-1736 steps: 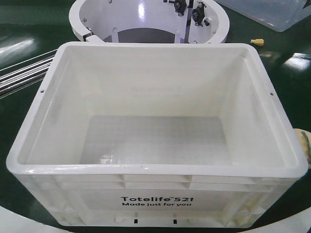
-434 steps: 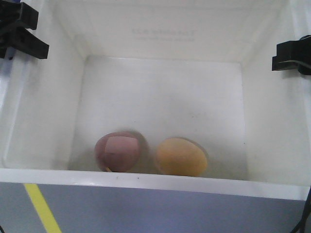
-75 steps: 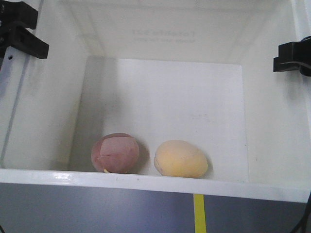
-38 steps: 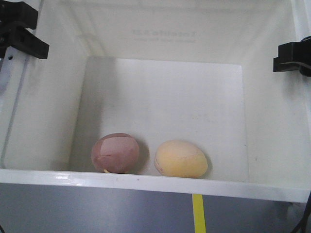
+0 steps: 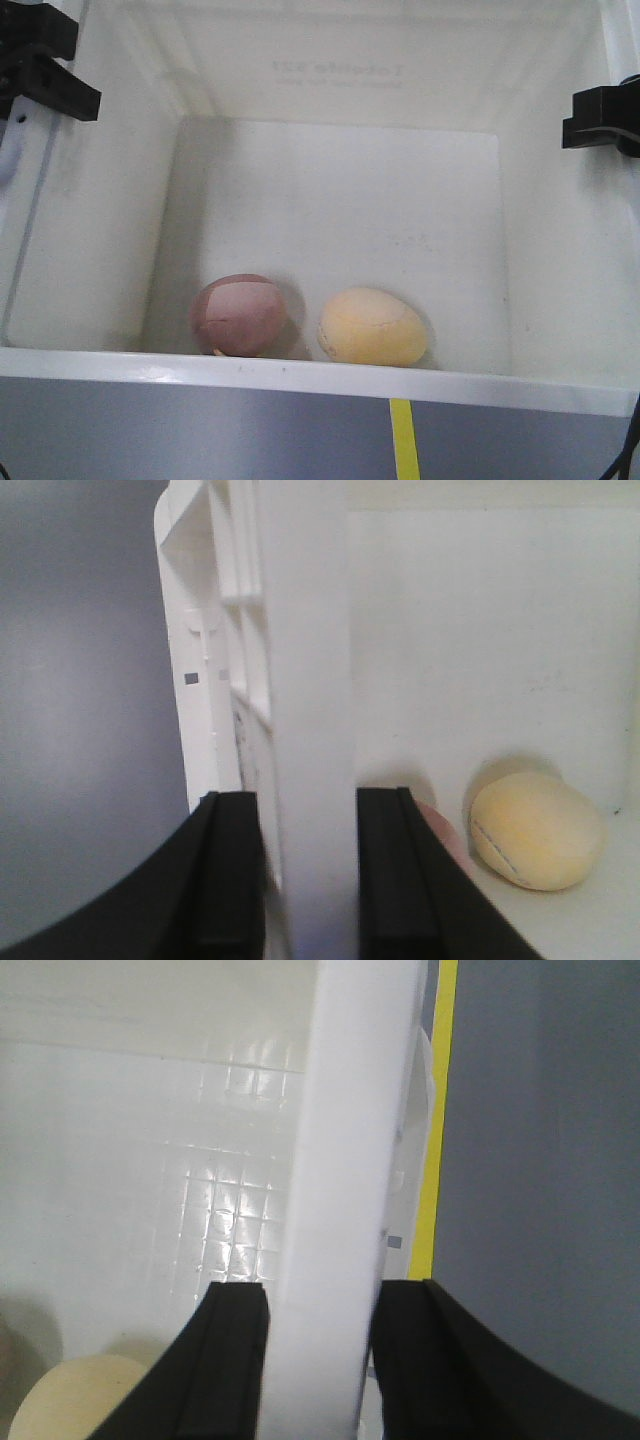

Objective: Place moving items into box and shelve
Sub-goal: 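Hold the tote by its rims with both grippers during driving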

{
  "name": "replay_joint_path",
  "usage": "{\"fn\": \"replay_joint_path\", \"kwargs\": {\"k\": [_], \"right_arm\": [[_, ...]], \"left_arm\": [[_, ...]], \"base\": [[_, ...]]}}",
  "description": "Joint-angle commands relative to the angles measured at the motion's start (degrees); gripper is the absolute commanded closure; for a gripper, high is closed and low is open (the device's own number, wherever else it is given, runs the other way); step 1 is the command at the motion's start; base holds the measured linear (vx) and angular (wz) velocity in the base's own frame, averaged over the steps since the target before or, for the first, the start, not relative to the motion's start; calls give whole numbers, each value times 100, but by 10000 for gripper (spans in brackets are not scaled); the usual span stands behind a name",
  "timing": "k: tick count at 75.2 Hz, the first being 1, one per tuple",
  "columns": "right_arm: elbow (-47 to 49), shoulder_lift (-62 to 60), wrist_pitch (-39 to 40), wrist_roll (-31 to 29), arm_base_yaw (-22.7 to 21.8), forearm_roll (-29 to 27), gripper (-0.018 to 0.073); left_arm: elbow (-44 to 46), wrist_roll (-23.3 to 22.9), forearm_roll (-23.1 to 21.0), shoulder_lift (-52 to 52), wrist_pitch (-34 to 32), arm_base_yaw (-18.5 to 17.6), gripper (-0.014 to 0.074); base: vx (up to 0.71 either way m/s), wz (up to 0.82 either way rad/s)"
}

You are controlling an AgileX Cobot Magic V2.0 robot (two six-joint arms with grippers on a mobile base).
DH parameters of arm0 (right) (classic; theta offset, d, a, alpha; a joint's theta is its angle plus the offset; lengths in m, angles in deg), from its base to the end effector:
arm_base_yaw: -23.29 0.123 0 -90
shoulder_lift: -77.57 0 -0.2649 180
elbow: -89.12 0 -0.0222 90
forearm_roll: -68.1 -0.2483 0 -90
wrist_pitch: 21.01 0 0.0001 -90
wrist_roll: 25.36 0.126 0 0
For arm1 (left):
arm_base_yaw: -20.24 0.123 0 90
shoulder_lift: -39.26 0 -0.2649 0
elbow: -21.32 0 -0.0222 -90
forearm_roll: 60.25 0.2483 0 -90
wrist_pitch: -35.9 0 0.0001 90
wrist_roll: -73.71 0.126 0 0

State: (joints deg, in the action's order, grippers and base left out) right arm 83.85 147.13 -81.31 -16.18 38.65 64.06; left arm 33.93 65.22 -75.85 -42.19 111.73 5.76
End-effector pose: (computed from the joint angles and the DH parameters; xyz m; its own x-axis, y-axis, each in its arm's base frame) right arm 0.2198 0.0684 0.3685 -0.7291 0.0005 -0.6844 -0.1678 0.9693 0.1795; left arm 0.2390 -0.0957 0.3966 -0.8501 0.0054 -0.5266 0.2116 0.9192 -0.3322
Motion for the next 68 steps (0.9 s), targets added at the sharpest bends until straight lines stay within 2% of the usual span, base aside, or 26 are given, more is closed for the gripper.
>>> {"fn": "replay_joint_path", "kwargs": {"k": [1,37,68], "right_arm": [[223,-145,748,-111,5,-205,565],[223,-145,748,-111,5,-205,565],[223,-145,748,-111,5,-204,565]], "left_arm": [[258,-68,-605,203,-419,-5,599],[258,-68,-597,203,-419,-5,599],[258,-68,-597,203,-419,-5,599]], "base": [[58,-6],[56,-10],[52,-27]]}}
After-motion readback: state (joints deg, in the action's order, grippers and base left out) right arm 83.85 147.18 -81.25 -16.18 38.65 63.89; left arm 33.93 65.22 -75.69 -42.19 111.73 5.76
